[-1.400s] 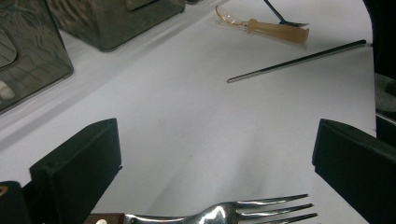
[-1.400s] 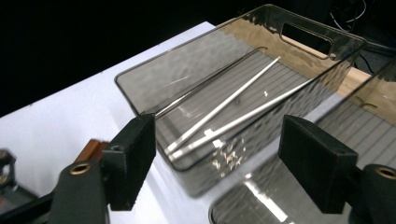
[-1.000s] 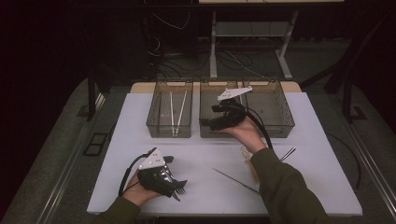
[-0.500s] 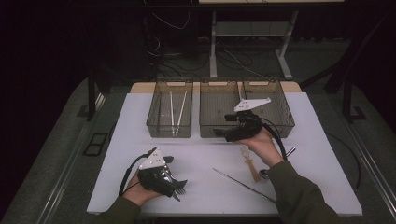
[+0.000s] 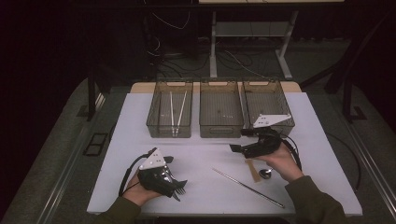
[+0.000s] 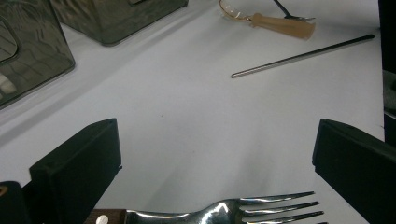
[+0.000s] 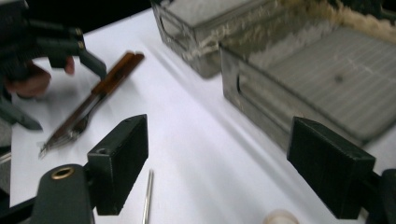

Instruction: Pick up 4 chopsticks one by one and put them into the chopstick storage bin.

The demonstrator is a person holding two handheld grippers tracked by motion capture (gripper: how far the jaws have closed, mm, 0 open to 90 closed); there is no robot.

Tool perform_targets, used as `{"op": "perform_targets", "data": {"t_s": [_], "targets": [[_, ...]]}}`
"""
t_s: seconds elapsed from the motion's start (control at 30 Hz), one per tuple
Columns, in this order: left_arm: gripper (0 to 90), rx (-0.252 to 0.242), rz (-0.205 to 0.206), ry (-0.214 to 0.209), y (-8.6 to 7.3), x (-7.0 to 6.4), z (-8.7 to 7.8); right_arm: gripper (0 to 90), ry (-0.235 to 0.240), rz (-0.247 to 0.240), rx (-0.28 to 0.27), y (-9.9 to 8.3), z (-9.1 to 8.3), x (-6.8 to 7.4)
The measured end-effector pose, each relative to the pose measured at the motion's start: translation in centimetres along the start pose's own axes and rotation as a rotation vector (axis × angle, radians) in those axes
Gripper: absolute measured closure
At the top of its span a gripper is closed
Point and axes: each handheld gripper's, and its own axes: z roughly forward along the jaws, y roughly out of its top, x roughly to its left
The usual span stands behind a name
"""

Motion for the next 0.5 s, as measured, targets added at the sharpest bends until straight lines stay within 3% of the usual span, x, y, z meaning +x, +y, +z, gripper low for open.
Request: {"op": "perform_targets", "data": {"t_s": [0.5], "targets": [[0.0,0.0,-0.003,0.0,0.0,-0.1,0.0,28.3,-0.013,0.018,0.041,-3.7,-3.5,0.7]]}}
